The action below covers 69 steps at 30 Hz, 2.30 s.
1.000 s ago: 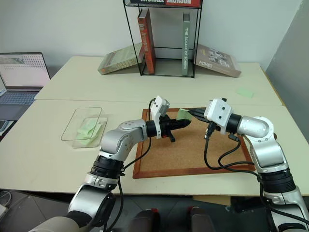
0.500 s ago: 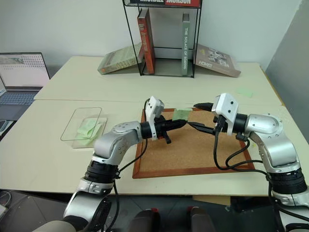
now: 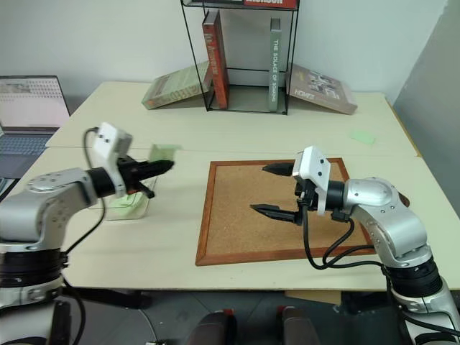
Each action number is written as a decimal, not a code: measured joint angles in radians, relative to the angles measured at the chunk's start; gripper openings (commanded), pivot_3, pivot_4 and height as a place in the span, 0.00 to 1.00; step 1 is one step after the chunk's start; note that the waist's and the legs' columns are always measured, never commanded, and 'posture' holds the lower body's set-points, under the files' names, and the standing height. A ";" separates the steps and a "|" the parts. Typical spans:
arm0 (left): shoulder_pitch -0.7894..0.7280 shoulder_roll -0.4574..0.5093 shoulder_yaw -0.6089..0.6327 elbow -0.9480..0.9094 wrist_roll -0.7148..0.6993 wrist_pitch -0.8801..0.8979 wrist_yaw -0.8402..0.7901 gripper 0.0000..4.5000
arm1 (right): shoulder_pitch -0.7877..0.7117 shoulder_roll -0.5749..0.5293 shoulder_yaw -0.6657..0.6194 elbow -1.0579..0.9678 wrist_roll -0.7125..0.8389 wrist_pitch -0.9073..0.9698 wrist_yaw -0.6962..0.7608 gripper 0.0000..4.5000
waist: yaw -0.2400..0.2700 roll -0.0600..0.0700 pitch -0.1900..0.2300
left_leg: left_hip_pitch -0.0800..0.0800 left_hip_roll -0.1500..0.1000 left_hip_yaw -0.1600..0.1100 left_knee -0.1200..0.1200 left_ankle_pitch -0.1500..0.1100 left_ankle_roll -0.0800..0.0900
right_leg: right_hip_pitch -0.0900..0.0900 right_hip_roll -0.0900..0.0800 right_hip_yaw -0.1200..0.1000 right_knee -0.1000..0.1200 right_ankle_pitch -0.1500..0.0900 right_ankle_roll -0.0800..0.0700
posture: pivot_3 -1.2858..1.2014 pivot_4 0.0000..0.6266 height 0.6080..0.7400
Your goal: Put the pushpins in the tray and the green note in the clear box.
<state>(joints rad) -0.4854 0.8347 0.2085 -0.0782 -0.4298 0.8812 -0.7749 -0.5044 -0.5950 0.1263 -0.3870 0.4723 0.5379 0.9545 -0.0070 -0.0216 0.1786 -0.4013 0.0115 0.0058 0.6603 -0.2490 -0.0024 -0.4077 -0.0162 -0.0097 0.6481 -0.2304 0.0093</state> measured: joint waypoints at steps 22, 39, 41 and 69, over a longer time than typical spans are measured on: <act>0.005 0.128 -0.066 0.263 0.169 0.010 0.068 0.41 | -0.028 0.039 0.072 0.019 -0.022 -0.003 0.002 1.00 | 0.006 -0.004 0.003 | -0.002 -0.001 0.001 0.000 0.000 0.000 | -0.003 -0.004 -0.002 0.002 -0.001 -0.002 | 0.52 0.24 1.00; 0.002 0.135 -0.033 0.198 0.160 0.057 0.090 0.99 | -0.036 0.040 0.072 0.034 -0.022 -0.003 0.005 1.00 | 0.006 -0.004 0.003 | -0.003 -0.001 0.001 0.000 0.000 0.000 | -0.003 -0.004 -0.002 0.002 -0.001 -0.002 | 0.52 0.24 1.00; 0.003 0.141 -0.016 0.168 0.160 0.060 0.098 0.99 | -0.036 0.040 0.072 0.036 -0.021 -0.003 0.006 1.00 | 0.005 -0.004 0.003 | -0.003 -0.001 0.001 0.000 0.000 0.000 | -0.003 -0.004 -0.002 0.002 -0.001 -0.002 | 0.52 0.24 1.00; 0.175 -0.142 -0.131 -0.300 0.030 -0.166 0.058 0.99 | 0.428 -0.046 -0.223 -0.052 -0.017 -0.084 -0.130 1.00 | 0.008 -0.004 0.004 | 0.001 -0.001 0.003 0.002 0.000 0.000 | 0.001 -0.004 -0.001 0.002 -0.002 -0.004 | 0.52 0.24 1.00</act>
<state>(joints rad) -0.3104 0.6925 0.0777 -0.3780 -0.4001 0.7152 -0.7173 -0.0765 -0.6407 -0.0967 -0.4392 0.4552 0.4541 0.8245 0.0008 -0.0260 0.1823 -0.3999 0.0104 0.0085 0.6622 -0.2490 -0.0028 -0.4065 -0.0202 -0.0103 0.6501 -0.2325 0.0055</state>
